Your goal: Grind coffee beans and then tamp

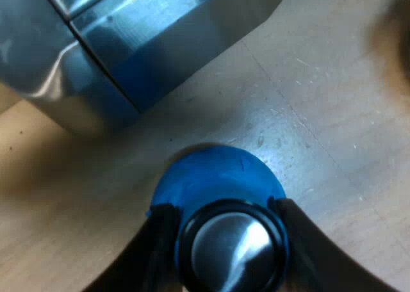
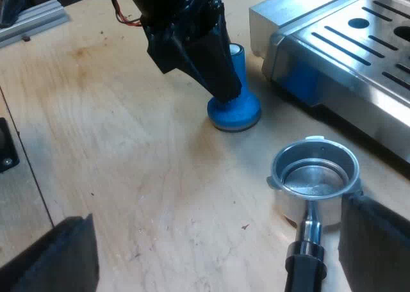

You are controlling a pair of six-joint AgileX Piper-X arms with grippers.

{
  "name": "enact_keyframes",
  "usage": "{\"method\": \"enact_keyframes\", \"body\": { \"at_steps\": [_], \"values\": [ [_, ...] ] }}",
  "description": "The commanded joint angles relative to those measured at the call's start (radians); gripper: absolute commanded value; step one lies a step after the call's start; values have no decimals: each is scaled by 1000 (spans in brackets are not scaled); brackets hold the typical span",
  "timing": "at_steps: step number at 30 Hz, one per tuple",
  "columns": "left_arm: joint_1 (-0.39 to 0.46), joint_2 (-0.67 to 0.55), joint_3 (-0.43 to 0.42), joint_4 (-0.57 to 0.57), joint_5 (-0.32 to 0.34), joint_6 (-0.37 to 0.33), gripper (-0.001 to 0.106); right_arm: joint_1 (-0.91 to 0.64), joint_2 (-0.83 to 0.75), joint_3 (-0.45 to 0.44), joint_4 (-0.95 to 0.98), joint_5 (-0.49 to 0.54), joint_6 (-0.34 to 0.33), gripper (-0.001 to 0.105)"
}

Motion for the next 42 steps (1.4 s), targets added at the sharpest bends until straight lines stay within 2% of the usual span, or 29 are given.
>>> {"method": "enact_keyframes", "body": {
  "at_steps": [1,2,4,5,7,10,14,16,19,24,29,33,35,36,42],
  "values": [
    [0,6,14,23,-2,-1,11,-2,-7,-5,0,-10,-11,77],
    [0,6,14,23,-2,-1,15,-2,-7,-5,0,-10,-11,77],
    [0,6,14,25,-2,-1,33,-2,-7,-5,0,-10,-11,77],
    [0,6,14,26,-2,-1,35,-2,-7,-5,0,-10,-11,77],
    [0,6,14,29,-2,-1,47,-2,-7,-5,0,-10,-9,77],
    [0,6,14,29,-2,-6,55,-2,-7,-5,0,-10,-1,77],
    [0,4,14,29,-49,-38,79,-2,-7,-5,0,-10,0,77],
    [0,-2,14,32,-54,-40,84,-2,-7,-5,0,-10,0,77],
    [0,-22,14,50,-54,-40,85,-2,-7,-5,0,-10,4,77],
    [0,-128,14,87,-54,-40,85,-2,-7,-5,0,-10,4,77],
    [0,-283,14,136,-54,-40,85,-2,-7,-11,0,-10,4,77],
    [0,-361,14,169,-54,-40,85,-2,-7,-25,0,7,24,77],
    [0,-393,14,186,-54,-40,85,-2,-7,-46,7,22,29,77],
    [0,-451,14,222,-54,-40,85,-2,-7,-46,7,22,29,77],
    [0,-548,-21,311,-54,-40,85,-2,-7,-165,192,25,27,77]
  ]
}}
